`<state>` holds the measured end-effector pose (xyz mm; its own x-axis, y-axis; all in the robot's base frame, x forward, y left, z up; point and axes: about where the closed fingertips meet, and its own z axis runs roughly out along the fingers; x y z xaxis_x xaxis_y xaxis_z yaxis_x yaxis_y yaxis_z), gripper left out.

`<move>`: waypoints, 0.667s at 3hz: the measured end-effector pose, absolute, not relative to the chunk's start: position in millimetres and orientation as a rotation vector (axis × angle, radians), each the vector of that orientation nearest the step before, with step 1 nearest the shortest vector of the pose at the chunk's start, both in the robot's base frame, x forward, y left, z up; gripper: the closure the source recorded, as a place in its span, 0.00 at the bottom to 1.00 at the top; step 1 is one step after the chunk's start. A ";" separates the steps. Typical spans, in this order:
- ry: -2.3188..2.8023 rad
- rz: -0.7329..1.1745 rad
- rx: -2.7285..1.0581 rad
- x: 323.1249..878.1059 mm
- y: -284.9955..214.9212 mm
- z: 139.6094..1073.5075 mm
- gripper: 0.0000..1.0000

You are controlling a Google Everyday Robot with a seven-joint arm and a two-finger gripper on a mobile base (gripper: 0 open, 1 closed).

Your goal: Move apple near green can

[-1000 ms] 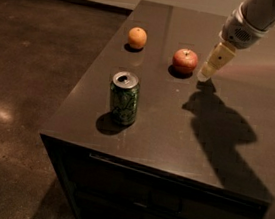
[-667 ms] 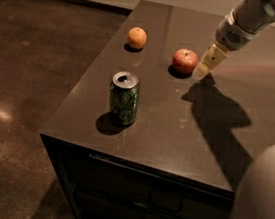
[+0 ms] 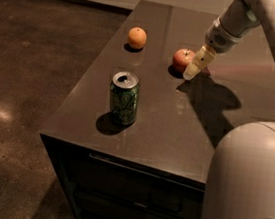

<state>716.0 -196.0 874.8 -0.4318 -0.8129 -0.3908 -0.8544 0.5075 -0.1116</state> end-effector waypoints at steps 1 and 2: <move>2.361 0.174 -1.385 724.4 -183.6 867.0 0.00; 2.359 0.203 -1.390 729.1 -173.9 863.2 0.18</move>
Offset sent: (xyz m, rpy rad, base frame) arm 0.0184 0.0272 -0.0050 0.0455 0.0480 0.0254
